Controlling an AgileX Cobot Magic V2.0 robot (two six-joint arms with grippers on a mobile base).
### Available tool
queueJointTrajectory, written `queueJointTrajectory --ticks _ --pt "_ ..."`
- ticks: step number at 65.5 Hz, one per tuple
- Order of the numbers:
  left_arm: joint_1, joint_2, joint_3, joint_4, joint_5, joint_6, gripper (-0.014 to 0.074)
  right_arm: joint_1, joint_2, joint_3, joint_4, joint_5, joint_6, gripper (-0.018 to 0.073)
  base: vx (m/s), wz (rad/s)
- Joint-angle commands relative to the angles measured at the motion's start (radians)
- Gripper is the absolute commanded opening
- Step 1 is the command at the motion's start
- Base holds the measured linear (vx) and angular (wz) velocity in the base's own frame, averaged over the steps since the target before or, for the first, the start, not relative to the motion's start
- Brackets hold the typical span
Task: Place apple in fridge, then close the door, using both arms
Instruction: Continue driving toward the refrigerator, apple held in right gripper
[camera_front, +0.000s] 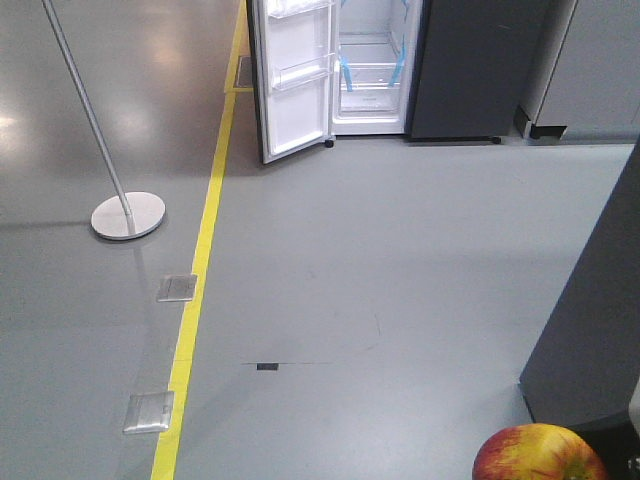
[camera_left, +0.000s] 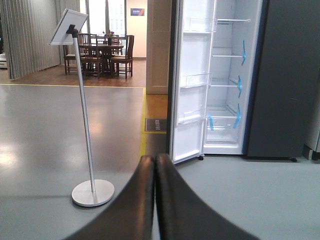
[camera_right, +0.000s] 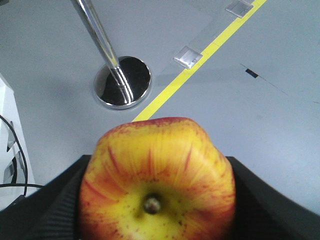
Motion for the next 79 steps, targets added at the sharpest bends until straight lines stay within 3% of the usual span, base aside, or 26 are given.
queueJointTrajectory --ticks 1,79 --pt "0.003 -0.016 0.030 -0.001 -0.074 -0.007 -0.0006 -0.002 -0.001 -0.027 0.018 -0.058 -0.008 0.0067 0.22 0.04" --pt "0.003 -0.016 0.030 -0.001 -0.074 -0.007 -0.0006 -0.002 -0.001 -0.027 0.018 -0.058 -0.008 0.0067 0.23 0.06"
